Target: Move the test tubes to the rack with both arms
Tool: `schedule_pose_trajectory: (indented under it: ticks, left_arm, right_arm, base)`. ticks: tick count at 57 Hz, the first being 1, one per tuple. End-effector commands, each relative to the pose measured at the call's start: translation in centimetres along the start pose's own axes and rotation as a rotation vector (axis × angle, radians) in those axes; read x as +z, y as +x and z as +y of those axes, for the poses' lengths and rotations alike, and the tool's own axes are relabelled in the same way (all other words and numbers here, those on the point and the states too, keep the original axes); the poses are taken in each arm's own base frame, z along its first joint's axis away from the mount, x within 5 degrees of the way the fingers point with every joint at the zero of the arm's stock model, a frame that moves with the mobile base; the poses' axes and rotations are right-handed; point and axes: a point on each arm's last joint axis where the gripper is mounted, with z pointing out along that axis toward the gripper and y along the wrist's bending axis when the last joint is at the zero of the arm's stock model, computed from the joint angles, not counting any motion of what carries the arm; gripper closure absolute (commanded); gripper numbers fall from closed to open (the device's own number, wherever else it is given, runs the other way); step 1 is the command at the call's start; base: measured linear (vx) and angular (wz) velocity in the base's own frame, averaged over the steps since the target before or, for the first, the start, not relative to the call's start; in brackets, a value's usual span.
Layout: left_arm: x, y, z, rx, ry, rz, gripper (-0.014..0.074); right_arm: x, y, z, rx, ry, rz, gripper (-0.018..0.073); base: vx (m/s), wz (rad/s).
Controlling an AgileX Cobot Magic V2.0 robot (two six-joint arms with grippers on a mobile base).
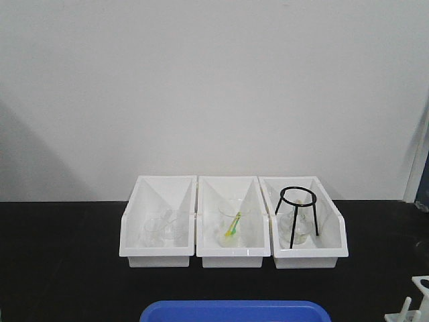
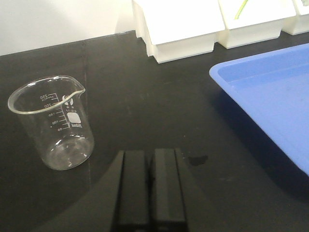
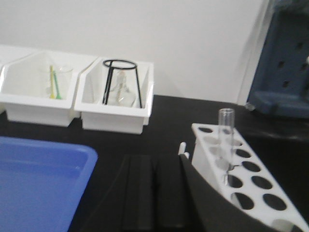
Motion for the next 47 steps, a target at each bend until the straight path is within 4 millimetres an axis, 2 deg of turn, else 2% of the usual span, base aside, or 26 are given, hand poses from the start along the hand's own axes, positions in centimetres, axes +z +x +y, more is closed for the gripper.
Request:
schedule_pose_trajectory:
  ticks: [1,47]
  left_arm:
    - [0.13,0.02,0.07,-0.011,-0.009,-0.073,0.0617]
    - [0.14,0.04,0.07,-0.011,-0.009,-0.071,0.0617]
  right_arm:
    - [-0.47,-0.18,-0.24,-0.011,0.049,-0.074,0.057]
    - [-0.41,-0.16,-0.27,-0.007,0.054,-0.068,0.0567]
  base:
    - [0.0,0.0]
    - [0.0,0.0]
